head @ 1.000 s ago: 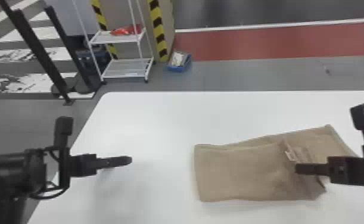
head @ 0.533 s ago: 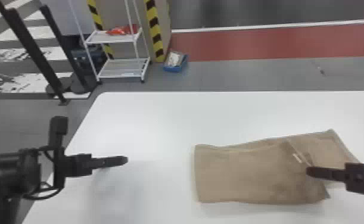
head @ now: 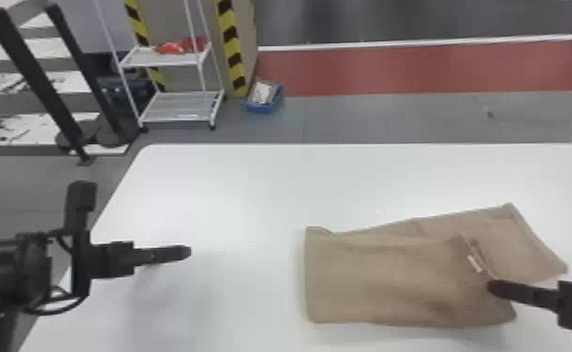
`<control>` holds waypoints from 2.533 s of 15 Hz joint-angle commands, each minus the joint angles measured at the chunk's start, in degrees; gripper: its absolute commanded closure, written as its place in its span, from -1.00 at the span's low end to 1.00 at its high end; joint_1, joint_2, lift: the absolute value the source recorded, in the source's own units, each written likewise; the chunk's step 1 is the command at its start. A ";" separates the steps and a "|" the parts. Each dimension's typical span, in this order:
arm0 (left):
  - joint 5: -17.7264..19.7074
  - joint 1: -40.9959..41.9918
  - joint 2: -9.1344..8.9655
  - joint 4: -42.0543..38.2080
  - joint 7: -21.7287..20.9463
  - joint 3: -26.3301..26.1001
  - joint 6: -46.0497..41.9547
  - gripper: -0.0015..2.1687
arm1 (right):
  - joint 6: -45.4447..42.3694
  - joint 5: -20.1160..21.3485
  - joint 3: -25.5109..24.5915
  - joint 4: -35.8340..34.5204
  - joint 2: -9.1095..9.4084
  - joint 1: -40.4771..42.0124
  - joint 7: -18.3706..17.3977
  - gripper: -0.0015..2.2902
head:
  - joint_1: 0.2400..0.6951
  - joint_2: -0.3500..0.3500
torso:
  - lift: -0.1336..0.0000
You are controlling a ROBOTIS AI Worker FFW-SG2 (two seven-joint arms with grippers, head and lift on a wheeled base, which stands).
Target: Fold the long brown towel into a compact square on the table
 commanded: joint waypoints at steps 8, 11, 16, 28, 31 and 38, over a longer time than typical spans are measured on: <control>-0.30 -0.36 -0.07 0.30 0.05 -1.09 -0.14 -0.93 | 0.82 -0.11 -2.63 4.49 -1.14 -4.35 -2.07 -0.85 | 1.00 0.21 | -0.86; -0.30 -0.36 -0.07 0.30 -0.04 -1.09 -0.14 -0.93 | 0.82 0.60 -2.63 6.60 -1.85 -5.58 -2.16 -0.85 | 1.00 0.17 | -0.86; -0.30 -0.10 -0.07 0.30 0.05 -0.92 -0.14 -0.93 | 0.82 0.33 -0.87 10.29 -1.76 -7.69 -4.09 -0.66 | 1.00 0.14 | -0.86; -0.30 0.34 0.01 0.30 -0.04 0.05 -0.14 -0.93 | 0.82 1.21 1.59 13.19 -1.85 -10.59 -3.83 -0.65 | 1.00 0.24 | -0.86; -0.21 0.34 0.01 0.47 -0.12 0.14 -0.50 -0.93 | 0.82 2.27 2.64 13.81 -1.85 -10.86 -3.83 -0.64 | 1.00 0.25 | -0.86; -0.21 0.43 0.01 0.73 -0.21 0.23 -1.20 -0.93 | 0.82 3.23 4.05 15.65 -1.85 -11.38 -3.65 -0.39 | 1.00 0.28 | -0.86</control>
